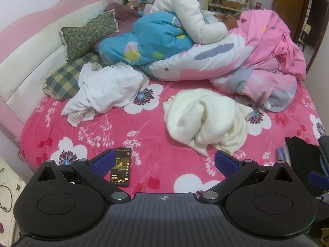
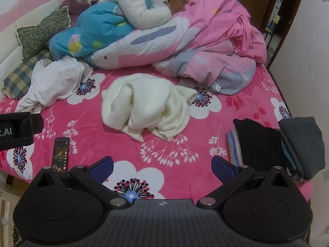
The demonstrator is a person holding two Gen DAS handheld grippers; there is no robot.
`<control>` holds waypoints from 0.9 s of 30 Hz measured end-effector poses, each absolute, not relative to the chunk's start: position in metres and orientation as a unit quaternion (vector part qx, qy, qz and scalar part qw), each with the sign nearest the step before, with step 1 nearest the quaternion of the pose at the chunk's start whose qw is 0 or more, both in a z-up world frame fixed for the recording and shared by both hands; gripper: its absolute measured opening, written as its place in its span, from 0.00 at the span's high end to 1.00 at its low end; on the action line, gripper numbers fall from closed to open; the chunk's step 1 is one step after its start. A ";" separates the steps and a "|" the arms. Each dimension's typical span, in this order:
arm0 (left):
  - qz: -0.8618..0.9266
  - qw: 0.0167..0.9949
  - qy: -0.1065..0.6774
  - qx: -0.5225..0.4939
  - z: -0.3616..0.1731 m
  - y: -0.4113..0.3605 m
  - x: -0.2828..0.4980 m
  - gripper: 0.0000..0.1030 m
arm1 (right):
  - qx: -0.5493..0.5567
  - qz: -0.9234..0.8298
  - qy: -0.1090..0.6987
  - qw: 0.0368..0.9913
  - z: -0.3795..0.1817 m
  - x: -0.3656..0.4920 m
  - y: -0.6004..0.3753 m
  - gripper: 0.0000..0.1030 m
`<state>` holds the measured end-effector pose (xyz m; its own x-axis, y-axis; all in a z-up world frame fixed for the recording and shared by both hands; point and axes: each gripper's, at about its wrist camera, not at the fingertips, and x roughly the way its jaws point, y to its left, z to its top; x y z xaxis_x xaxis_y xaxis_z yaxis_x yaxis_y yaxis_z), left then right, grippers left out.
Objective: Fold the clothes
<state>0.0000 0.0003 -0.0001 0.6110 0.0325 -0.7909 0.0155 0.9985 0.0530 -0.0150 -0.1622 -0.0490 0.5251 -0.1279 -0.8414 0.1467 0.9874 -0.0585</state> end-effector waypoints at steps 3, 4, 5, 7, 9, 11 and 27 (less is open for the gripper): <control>0.001 0.896 0.443 0.026 -0.001 0.001 0.000 0.00 | 0.009 -0.080 0.479 0.874 -0.051 -0.015 -0.162 0.00; -0.001 0.896 0.443 0.025 -0.001 0.001 0.000 0.00 | 0.011 -0.080 0.480 0.873 -0.051 -0.015 -0.163 0.00; -0.002 0.896 0.444 0.025 -0.001 0.002 0.000 0.00 | 0.011 -0.080 0.482 0.872 -0.052 -0.014 -0.162 0.00; -0.007 0.896 0.443 0.019 0.000 0.002 0.001 0.00 | 0.004 -0.083 0.485 0.870 -0.048 -0.008 -0.158 0.00; -0.012 0.897 0.442 0.011 -0.001 0.005 0.003 0.00 | -0.004 -0.085 0.479 0.874 -0.045 -0.011 -0.157 0.00; -0.012 0.897 0.442 0.003 -0.002 0.006 0.002 0.00 | -0.004 -0.088 0.477 0.874 -0.046 -0.012 -0.156 0.00; 0.002 0.911 0.412 0.003 -0.002 0.013 0.002 0.00 | 0.005 -0.106 0.479 0.872 -0.049 -0.013 -0.159 0.00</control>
<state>0.0015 0.0132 -0.0016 0.6598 0.0069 -0.7514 -0.0013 1.0000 0.0081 -0.0133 -0.1586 -0.0494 0.5195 -0.1797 -0.8353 0.1899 0.9775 -0.0922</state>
